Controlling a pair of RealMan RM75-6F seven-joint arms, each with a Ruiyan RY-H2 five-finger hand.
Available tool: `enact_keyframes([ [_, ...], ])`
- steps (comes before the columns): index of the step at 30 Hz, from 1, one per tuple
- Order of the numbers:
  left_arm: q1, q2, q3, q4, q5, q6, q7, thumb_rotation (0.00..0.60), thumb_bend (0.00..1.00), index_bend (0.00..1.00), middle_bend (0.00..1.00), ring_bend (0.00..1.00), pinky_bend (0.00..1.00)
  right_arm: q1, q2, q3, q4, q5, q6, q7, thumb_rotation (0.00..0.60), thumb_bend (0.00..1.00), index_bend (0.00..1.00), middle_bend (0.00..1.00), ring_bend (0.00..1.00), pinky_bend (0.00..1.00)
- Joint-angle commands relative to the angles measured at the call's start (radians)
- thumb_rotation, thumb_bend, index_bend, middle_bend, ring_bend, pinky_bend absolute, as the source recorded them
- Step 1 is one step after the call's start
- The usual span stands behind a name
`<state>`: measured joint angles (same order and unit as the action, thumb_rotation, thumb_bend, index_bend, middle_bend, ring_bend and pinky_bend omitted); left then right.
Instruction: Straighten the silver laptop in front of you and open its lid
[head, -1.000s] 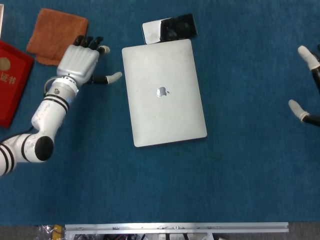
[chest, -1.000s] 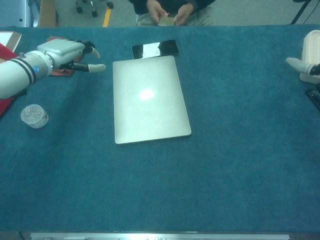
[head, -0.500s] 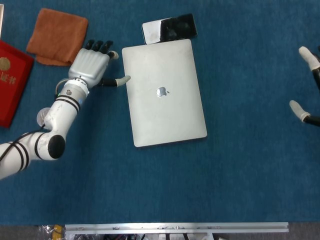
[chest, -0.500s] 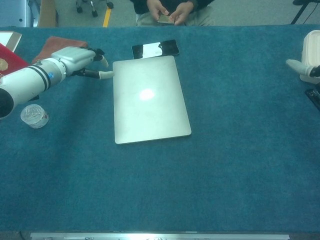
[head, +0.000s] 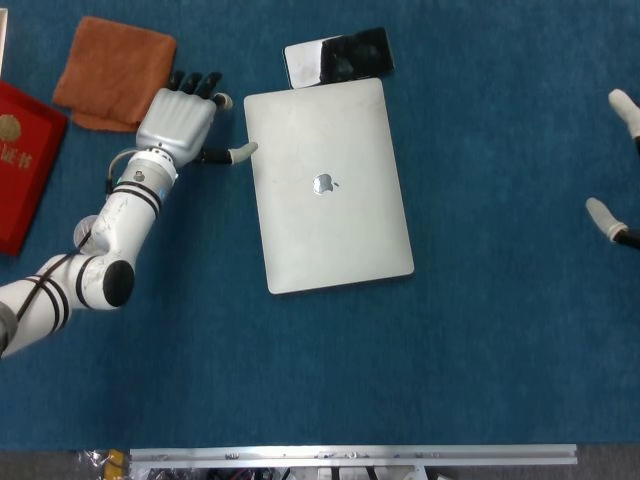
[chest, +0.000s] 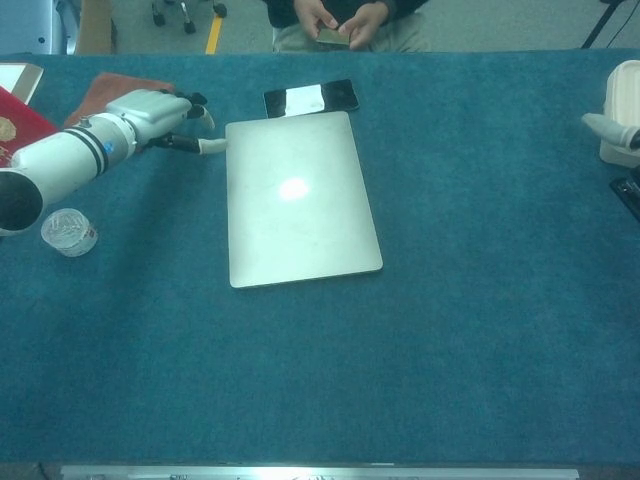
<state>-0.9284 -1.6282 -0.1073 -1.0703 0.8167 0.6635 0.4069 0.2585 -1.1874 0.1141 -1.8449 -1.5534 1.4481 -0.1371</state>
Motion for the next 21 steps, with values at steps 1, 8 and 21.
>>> enact_keyframes([
  [1, 0.0, -0.009, -0.001, 0.014, 0.004, -0.006, -0.006, 0.049, 0.14, 0.2, 0.01, 0.0, 0.0, 0.0, 0.0, 0.001, -0.002, 0.0, -0.001, -0.001, 0.6, 0.21, 0.01, 0.18, 0.02, 0.09],
  [8, -0.005, -0.027, -0.005, 0.044, 0.01, -0.018, -0.013, 0.048, 0.14, 0.2, 0.01, 0.0, 0.0, -0.003, 0.003, 0.004, -0.005, 0.001, 0.002, -0.002, 0.6, 0.22, 0.01, 0.18, 0.02, 0.09],
  [21, -0.012, -0.049, -0.01, 0.074, 0.001, -0.03, -0.003, 0.047, 0.14, 0.2, 0.0, 0.0, 0.0, -0.009, 0.01, 0.008, -0.007, 0.0, 0.007, 0.004, 0.6, 0.21, 0.01, 0.18, 0.02, 0.09],
])
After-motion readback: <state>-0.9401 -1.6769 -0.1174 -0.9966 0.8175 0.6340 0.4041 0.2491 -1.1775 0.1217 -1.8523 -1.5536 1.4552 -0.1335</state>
